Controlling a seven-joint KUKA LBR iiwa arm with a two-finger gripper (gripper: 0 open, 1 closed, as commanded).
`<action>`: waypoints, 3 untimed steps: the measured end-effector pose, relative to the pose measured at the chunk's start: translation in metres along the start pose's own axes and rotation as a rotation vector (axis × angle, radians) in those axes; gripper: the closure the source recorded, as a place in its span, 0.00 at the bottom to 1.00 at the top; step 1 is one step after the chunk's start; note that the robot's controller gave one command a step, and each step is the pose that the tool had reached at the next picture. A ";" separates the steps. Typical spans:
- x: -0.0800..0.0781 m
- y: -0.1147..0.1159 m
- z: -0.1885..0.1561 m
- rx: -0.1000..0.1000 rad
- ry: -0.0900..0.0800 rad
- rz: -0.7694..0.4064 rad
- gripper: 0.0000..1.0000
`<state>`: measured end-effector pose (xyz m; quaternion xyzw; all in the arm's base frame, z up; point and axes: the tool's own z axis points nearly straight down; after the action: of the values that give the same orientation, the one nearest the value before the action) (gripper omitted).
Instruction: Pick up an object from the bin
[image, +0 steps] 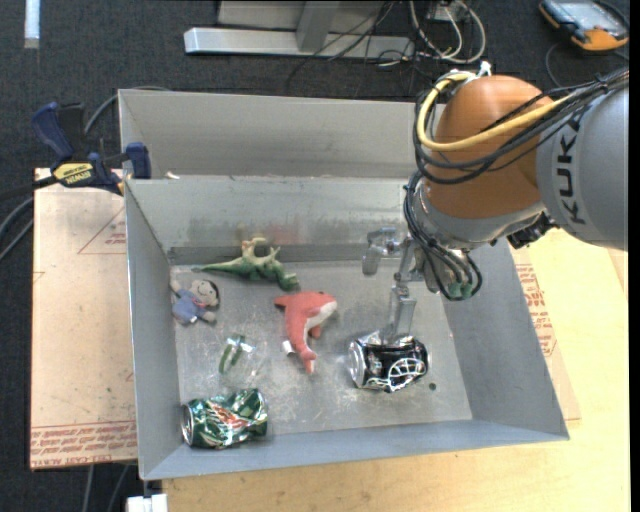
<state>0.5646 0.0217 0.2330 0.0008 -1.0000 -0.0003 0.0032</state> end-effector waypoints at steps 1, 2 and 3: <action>-0.001 0.000 -0.005 0.000 -0.008 0.001 0.00; 0.010 -0.019 0.097 0.000 -0.004 -0.092 0.00; 0.037 -0.041 0.131 0.000 -0.007 -0.163 0.00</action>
Offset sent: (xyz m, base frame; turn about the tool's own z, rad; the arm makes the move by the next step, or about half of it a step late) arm -0.0123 -0.0203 -0.1006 -0.0955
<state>0.5265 -0.0195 0.1020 0.0821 -0.9966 -0.0007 -0.0004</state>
